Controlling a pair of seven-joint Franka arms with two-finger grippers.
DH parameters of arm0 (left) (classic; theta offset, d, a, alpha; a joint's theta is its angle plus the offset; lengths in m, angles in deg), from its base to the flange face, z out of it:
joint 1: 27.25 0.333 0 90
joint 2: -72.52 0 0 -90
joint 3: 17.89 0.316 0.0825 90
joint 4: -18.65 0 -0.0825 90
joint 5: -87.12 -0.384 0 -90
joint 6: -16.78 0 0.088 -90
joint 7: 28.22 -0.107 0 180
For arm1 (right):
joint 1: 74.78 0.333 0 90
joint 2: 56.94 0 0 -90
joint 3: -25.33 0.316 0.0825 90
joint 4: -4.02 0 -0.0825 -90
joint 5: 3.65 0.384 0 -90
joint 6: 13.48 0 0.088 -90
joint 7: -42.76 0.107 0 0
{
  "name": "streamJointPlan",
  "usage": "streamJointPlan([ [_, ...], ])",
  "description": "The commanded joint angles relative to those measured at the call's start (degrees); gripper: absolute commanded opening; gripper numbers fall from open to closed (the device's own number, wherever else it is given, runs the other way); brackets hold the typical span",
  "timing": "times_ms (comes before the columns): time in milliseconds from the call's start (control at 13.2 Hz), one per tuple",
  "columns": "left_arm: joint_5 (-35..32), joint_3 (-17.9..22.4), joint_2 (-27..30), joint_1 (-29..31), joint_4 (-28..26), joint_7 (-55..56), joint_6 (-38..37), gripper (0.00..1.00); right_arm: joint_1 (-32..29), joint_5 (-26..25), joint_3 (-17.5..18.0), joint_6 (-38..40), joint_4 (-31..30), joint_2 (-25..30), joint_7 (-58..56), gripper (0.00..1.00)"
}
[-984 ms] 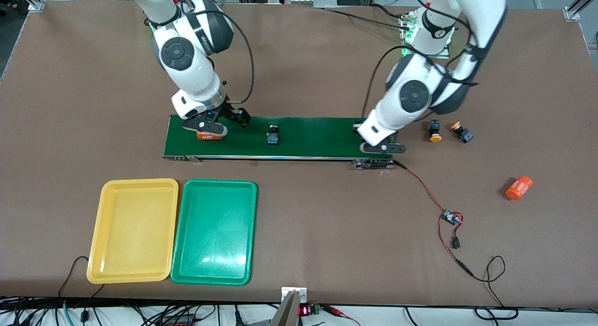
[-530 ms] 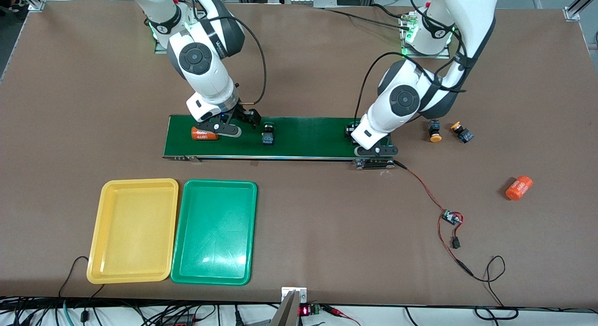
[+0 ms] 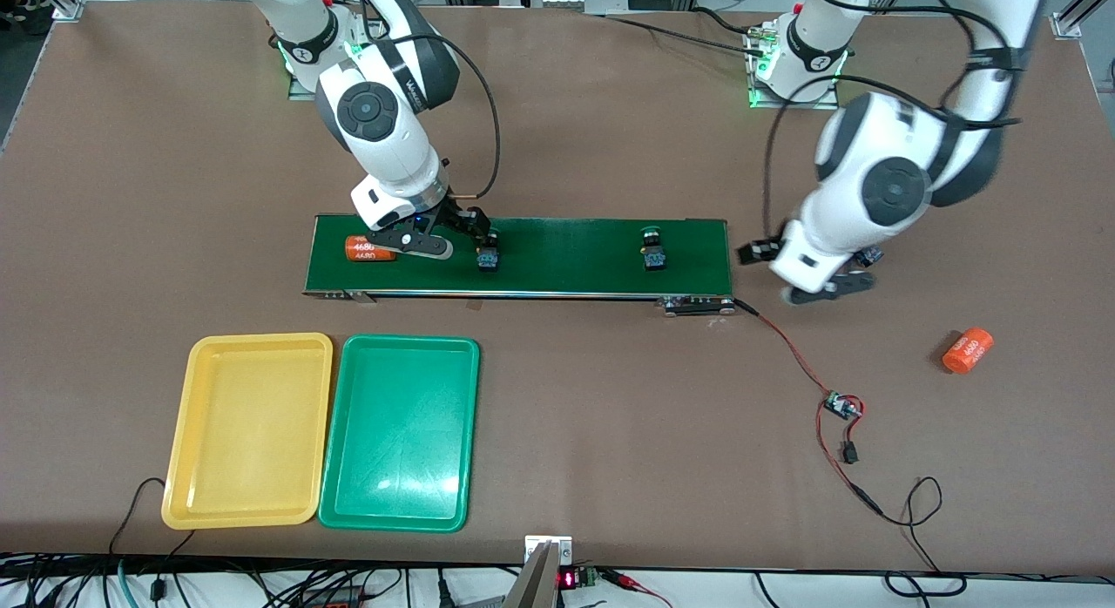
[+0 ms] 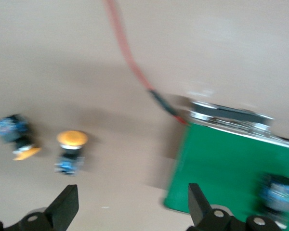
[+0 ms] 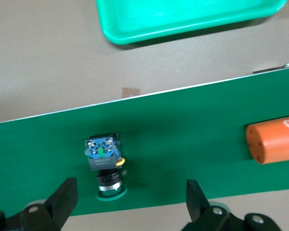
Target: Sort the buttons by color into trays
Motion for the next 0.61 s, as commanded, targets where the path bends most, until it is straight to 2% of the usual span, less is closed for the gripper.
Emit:
streamJointPlan([
  [0, -2.3, 2.3, -0.7, 0.9, -2.7, -5.3, -1.1, 1.0, 2.0, -1.1, 0.1, -3.0, 1.0, -3.2, 2.1, 1.0],
  [303, -2.7, 3.1, -0.8, 3.1, -11.0, -19.7, 4.2, 1.0, 3.1, -2.1, 0.0, -6.4, 1.0, -6.8, 2.1, 1.0],
  [530, -3.5, 3.1, -1.2, 3.2, -18.5, -24.7, 17.1, 1.0, 2.9, -4.8, -0.2, -6.7, 1.0, -8.5, 2.0, 1.0],
])
